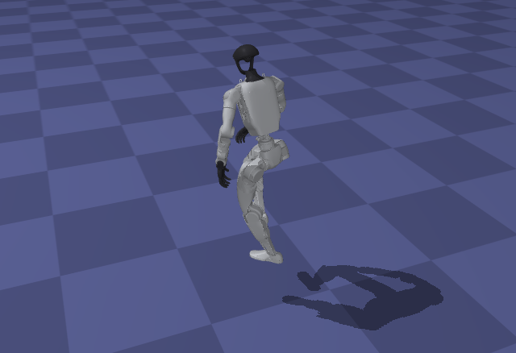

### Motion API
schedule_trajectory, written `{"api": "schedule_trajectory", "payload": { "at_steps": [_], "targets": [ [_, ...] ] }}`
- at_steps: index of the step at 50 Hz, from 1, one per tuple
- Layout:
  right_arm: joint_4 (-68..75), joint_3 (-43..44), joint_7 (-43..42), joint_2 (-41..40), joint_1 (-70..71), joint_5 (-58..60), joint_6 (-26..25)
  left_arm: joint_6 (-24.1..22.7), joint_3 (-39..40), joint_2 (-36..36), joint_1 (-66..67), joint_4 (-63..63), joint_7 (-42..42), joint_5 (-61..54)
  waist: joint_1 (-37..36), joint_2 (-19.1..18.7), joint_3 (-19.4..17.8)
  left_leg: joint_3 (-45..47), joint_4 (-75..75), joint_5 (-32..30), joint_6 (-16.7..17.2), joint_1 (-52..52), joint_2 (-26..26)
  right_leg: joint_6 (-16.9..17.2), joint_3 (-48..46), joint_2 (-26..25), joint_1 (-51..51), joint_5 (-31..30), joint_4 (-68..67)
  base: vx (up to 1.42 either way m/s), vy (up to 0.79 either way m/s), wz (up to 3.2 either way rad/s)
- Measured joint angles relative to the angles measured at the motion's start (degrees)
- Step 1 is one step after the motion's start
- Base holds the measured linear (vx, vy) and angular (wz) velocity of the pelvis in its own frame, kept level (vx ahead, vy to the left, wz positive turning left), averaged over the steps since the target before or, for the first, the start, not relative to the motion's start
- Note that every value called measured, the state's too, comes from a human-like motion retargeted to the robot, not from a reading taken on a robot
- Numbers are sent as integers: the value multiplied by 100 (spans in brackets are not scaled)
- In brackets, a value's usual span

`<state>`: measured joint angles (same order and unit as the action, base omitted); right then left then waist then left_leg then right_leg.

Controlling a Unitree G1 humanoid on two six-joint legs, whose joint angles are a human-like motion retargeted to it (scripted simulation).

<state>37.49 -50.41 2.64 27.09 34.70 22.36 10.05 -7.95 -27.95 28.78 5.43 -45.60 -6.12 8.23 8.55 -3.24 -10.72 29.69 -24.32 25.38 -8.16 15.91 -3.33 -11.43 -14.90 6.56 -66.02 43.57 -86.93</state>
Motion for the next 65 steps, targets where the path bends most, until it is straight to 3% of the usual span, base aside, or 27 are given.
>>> {"api": "schedule_trajectory", "payload": {
  "at_steps": [17,30,40,47,54,60,65],
  "targets": [
    [881,-134,702,-704,-321,-146,-362,311,233,63,-94,-833,-784,-516,-189,-66,114,-287,-313,-732,329,176,-143,-341,-5,-288,105,340,367,9,-4,-21],
    [2096,19,833,-1162,-770,-463,-637,527,311,-358,-513,-1461,-987,-877,-544,-219,109,-1754,-1079,-2120,1398,496,-19,-357,267,-673,555,310,616,15,1,-34],
    [2024,231,758,-1084,-800,-604,-726,614,377,-725,-770,-1856,-902,-986,-679,-235,166,-1870,-2168,-2596,1279,766,-265,-357,534,-766,1302,192,1238,18,2,-17],
    [1855,491,595,-953,-811,-767,-777,554,519,-852,-851,-1703,-614,-982,-889,-242,109,-1853,-4079,-2232,853,1257,-866,-303,574,-1008,2197,-23,2179,17,-1,-26],
    [1803,971,292,-767,-983,-1266,-762,421,730,-891,-901,-1285,-292,-956,-1109,-106,44,-2039,-6245,-1221,160,2117,-1320,88,650,-1064,3248,-422,3494,17,2,-14],
    [1878,1512,78,-725,-1339,-1831,-673,297,902,-954,-858,-1186,-125,-831,-1294,168,101,-2312,-7365,-234,-117,3201,-942,492,744,-944,3945,-712,4523,15,6,-10],
    [1962,1841,60,-755,-1608,-2190,-610,195,1044,-1008,-759,-1277,-43,-810,-1432,378,126,-2279,-7376,223,-74,4030,-432,764,822,-802,4266,-762,4919,14,6,-16]
  ]
}}
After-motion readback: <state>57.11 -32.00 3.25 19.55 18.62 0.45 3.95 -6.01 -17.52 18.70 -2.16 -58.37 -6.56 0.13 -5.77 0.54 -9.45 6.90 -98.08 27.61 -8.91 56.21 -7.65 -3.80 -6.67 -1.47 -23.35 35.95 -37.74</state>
